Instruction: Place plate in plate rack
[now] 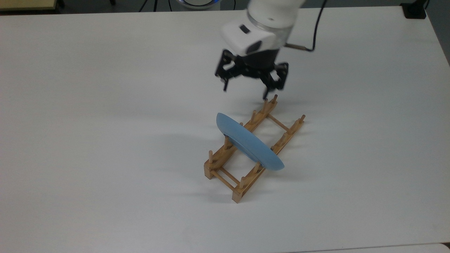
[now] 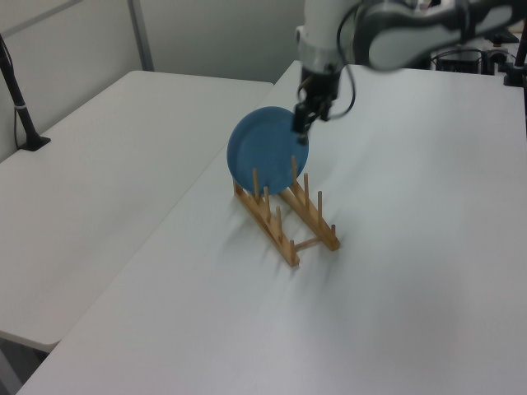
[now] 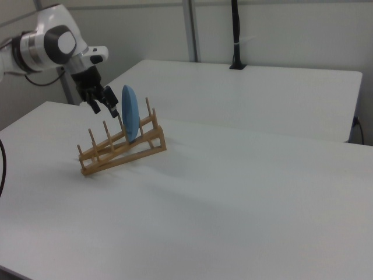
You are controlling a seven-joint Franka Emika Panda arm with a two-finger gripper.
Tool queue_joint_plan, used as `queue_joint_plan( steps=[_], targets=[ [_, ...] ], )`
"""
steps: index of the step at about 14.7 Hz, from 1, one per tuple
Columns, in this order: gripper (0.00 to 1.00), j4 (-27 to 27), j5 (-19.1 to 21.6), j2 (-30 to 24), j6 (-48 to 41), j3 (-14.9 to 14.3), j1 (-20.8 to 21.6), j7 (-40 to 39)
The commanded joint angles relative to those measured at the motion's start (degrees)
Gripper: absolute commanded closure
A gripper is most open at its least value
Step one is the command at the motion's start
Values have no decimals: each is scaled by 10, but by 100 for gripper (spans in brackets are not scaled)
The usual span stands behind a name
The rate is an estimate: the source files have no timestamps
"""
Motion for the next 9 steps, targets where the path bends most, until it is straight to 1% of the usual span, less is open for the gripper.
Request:
queue_joint_plan(
  steps=[1, 4, 6, 9],
  targets=[
    [0, -27, 50, -72, -139, 50, -76, -67],
    [0, -69, 50, -115, -176, 100, -154, -73],
    [0, -84, 50, -129, -175, 104, -178, -89],
    [0, -85, 50, -136, -175, 101, -208, -94]
  ],
)
